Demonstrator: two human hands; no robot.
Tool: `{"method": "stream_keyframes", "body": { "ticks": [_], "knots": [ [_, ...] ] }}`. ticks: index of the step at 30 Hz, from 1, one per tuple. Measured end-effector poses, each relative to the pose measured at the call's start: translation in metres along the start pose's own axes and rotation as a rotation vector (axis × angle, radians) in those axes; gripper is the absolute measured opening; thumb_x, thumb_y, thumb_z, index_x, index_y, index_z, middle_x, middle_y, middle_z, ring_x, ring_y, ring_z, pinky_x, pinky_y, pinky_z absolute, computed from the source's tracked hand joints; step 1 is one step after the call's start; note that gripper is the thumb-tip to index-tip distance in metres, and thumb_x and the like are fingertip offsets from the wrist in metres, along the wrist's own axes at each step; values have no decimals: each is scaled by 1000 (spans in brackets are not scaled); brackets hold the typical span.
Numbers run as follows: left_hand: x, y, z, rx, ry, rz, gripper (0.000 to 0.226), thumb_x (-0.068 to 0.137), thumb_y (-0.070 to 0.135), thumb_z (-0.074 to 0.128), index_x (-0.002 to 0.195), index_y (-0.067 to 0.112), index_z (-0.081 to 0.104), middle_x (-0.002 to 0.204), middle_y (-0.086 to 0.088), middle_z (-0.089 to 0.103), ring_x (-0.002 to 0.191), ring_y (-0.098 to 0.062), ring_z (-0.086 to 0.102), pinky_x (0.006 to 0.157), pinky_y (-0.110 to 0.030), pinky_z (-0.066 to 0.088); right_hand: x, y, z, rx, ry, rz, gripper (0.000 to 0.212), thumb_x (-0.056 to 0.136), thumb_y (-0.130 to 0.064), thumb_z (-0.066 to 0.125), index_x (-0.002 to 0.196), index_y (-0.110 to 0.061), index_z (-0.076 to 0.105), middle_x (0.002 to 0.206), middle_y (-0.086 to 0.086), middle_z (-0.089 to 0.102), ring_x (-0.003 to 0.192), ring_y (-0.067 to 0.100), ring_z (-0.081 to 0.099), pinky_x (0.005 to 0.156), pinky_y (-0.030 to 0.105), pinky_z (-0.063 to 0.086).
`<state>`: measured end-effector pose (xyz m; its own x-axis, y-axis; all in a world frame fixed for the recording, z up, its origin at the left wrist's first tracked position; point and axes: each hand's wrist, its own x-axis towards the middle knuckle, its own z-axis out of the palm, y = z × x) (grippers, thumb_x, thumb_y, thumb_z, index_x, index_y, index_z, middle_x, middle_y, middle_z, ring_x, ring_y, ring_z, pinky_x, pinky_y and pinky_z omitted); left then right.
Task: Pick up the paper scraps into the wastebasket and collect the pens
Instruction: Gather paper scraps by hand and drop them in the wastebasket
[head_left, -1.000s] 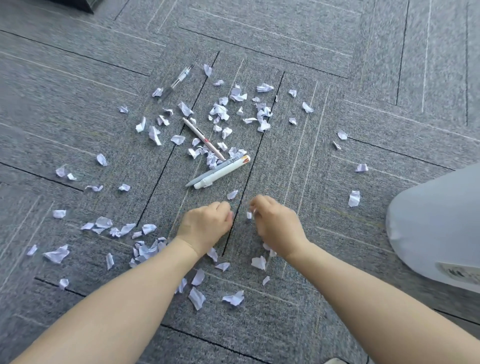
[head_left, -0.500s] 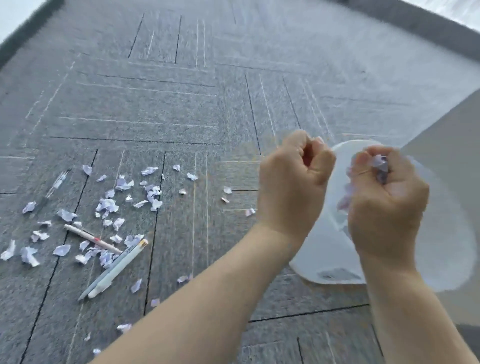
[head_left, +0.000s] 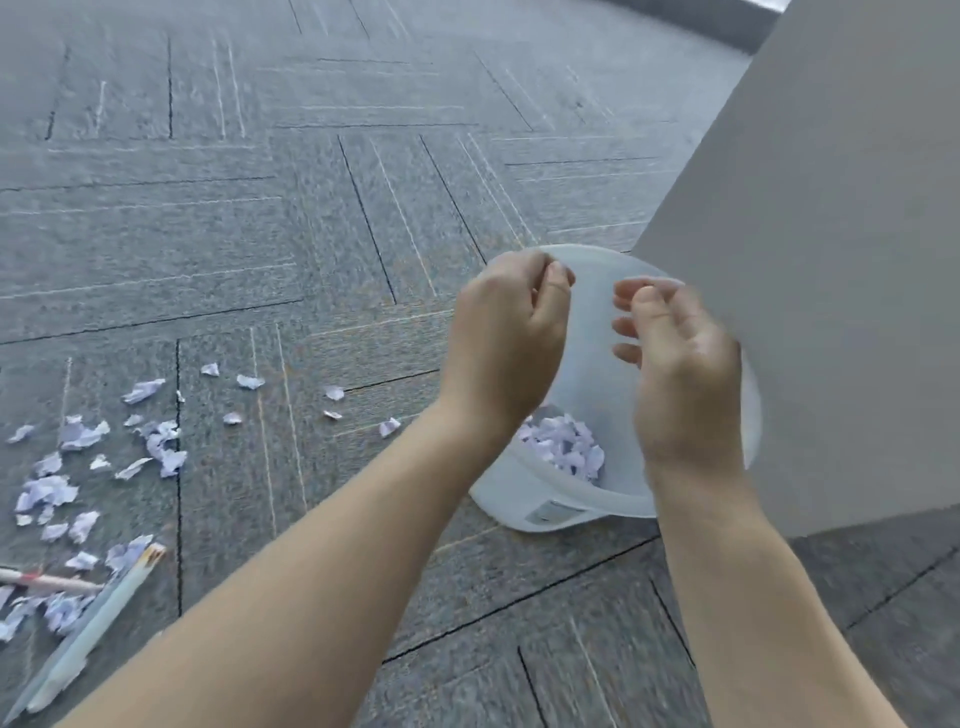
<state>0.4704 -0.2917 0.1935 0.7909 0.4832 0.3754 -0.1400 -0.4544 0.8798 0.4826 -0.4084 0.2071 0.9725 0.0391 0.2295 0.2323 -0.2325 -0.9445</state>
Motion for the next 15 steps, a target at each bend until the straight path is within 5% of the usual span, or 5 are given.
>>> {"method": "stream_keyframes", "body": {
  "ticks": [2, 8, 15],
  "knots": [
    [-12, -18, -30, -40, 133, -12, 25, 95, 20, 44, 84, 11, 66, 78, -1, 66, 76, -18, 62, 70, -38, 49, -18, -16, 28, 115, -121, -100, 20, 96, -19, 49, 92, -19, 68, 82, -9, 69, 82, 16, 66, 76, 31, 53],
    [-91, -111, -121, 165, 342, -224, 24, 96, 20, 40, 78, 31, 52, 72, 14, 55, 67, -3, 51, 60, -25, 40, -95, 9, 135, 139, -565, -159, 15, 93, -17, 53, 92, -13, 68, 84, 2, 69, 79, 22, 66, 72, 46, 54],
    [-271, -198, -251, 625, 484, -593, 32, 90, 27, 36, 95, 15, 65, 100, 1, 62, 97, -17, 50, 85, -34, 40, -238, 91, 227, -128, -1406, -485, 28, 94, -19, 53, 119, -17, 65, 115, -2, 67, 108, 18, 60, 87, 39, 50]
  ]
}}
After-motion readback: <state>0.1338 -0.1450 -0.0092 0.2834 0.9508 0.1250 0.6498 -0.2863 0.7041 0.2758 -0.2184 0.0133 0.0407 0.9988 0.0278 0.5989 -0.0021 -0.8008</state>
